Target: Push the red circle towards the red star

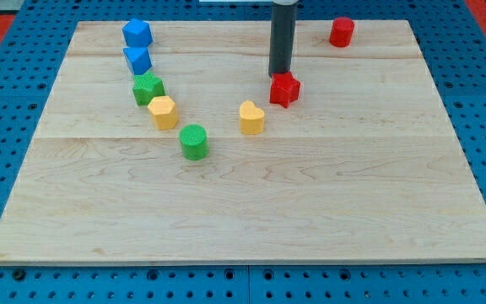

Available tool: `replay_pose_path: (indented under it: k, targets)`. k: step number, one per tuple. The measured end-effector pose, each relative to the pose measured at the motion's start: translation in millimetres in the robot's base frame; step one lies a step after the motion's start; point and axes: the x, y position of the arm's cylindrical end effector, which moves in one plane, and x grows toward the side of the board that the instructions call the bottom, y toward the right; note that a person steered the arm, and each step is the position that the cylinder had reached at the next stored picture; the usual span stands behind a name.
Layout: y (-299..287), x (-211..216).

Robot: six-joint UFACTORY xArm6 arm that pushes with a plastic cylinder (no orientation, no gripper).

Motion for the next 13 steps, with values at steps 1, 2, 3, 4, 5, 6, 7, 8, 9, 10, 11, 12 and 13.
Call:
replay_pose_path:
  k: [1,2,3,4,5,6,7,8,9,10,11,12,13]
  targets:
    - [12,-51]
    - [-1,-81]
    - [30,-114]
    - [71,-130]
    - [111,-127]
    - [101,-126]
    - [152,-126]
    - [176,-123]
    - [165,-121]
    - [164,-118]
    - [162,-105]
    - [144,-96]
    - [122,-84]
